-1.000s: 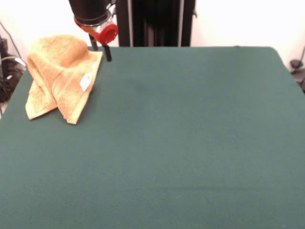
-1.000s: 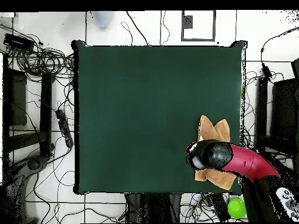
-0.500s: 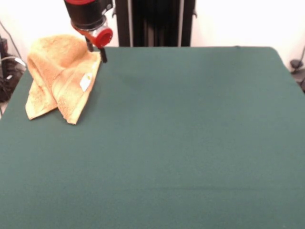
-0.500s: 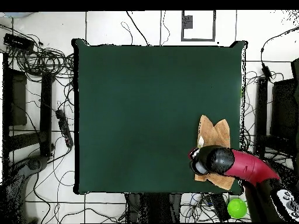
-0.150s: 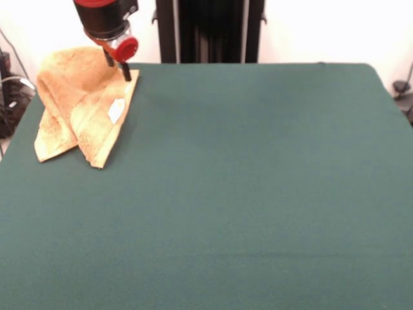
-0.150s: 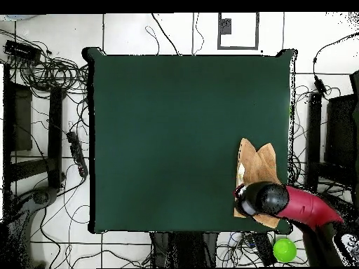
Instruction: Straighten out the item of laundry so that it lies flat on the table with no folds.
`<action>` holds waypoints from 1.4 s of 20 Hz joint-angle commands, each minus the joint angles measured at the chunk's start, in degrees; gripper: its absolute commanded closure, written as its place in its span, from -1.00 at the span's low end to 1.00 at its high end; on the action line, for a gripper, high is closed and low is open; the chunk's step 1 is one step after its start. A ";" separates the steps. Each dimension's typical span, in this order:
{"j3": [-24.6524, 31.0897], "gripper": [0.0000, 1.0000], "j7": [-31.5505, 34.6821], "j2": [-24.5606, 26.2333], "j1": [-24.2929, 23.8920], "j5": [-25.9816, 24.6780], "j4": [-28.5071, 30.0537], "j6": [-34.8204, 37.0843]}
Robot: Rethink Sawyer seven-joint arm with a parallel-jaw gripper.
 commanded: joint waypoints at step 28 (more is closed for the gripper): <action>1.37 -1.00 3.53 13.93 4.43 -3.03 -4.85 -15.33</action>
